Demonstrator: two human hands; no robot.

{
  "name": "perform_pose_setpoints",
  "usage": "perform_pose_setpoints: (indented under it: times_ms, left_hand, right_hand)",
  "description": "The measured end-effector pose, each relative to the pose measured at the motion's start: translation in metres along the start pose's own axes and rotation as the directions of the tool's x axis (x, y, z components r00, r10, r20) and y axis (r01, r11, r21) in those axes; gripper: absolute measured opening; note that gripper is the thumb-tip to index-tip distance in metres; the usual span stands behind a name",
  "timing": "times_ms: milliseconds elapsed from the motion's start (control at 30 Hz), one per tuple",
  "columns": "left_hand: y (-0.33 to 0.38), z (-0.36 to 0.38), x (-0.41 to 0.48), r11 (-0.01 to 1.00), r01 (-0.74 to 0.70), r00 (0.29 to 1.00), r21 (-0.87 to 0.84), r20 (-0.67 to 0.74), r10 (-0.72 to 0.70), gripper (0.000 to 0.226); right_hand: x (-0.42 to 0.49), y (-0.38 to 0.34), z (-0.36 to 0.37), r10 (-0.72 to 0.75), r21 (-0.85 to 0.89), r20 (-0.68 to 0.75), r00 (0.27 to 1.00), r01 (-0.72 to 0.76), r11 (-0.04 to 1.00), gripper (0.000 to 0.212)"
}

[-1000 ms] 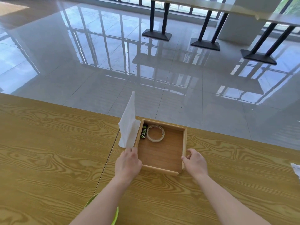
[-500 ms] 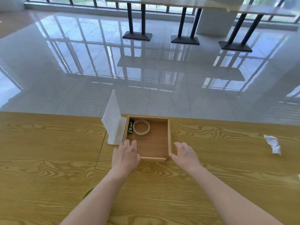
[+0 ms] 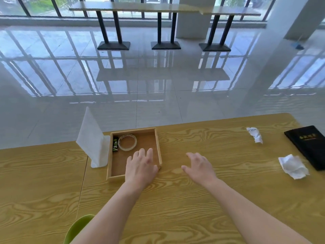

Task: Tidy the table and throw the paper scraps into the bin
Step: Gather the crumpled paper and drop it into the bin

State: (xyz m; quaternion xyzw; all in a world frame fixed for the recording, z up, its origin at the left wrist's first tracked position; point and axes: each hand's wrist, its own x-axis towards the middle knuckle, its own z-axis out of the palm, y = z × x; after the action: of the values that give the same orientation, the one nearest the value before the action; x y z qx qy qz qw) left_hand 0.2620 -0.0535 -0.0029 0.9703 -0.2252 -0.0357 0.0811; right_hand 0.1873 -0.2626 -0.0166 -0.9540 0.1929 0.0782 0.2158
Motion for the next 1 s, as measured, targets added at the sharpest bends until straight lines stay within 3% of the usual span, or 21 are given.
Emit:
perform_pose_setpoints:
  times_ms: [467, 1000]
  left_hand:
    - [0.117, 0.003, 0.013, 0.989, -0.150, 0.989, -0.001, 0.007, 0.150, 0.067]
    - [0.335, 0.037, 0.014, 0.975, -0.224, 0.974, -0.008, 0.020, 0.224, 0.070]
  right_hand:
    - [-0.030, 0.090, -0.049, 0.107, 0.077, -0.064, 0.992, -0.102, 0.992, 0.060]
    - [-0.061, 0.287, -0.131, 0.143, 0.113, -0.083, 0.986, -0.133, 0.985, 0.060]
